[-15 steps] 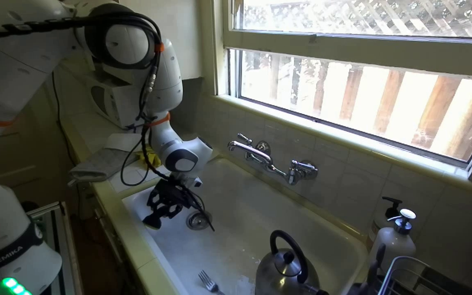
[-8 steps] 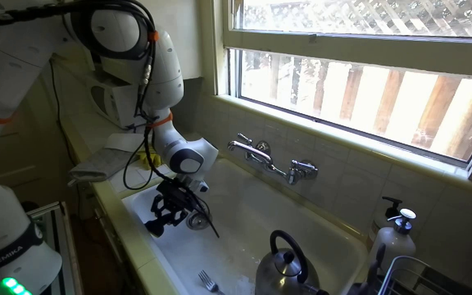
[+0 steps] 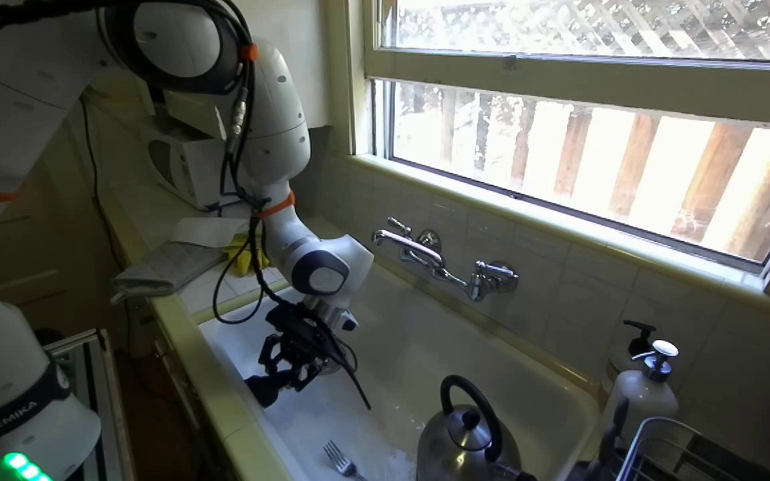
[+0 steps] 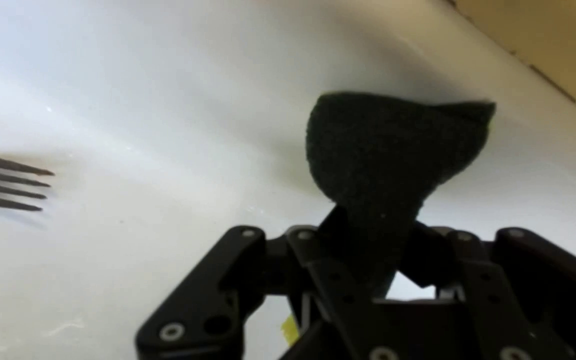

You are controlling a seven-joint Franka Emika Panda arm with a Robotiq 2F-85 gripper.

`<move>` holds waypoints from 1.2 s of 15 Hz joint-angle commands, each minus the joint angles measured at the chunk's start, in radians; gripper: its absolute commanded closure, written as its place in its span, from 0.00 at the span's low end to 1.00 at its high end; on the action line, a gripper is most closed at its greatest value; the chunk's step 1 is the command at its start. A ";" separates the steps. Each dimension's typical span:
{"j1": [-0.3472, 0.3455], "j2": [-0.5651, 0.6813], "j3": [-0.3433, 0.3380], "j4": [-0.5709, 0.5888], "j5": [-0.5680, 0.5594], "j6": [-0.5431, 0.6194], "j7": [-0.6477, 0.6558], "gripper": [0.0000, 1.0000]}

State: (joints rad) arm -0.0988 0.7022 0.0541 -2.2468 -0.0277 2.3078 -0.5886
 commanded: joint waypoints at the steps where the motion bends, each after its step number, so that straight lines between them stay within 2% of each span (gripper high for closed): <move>1: -0.003 0.005 -0.042 0.005 -0.069 -0.029 0.060 0.96; 10: -0.003 0.025 -0.141 0.047 -0.254 -0.003 0.150 0.96; 15: -0.016 0.047 -0.154 0.074 -0.274 0.043 0.181 0.96; 18: -0.032 0.058 -0.148 0.087 -0.251 0.121 0.206 0.96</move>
State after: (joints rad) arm -0.1073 0.7356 -0.1031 -2.1789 -0.2705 2.3589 -0.4264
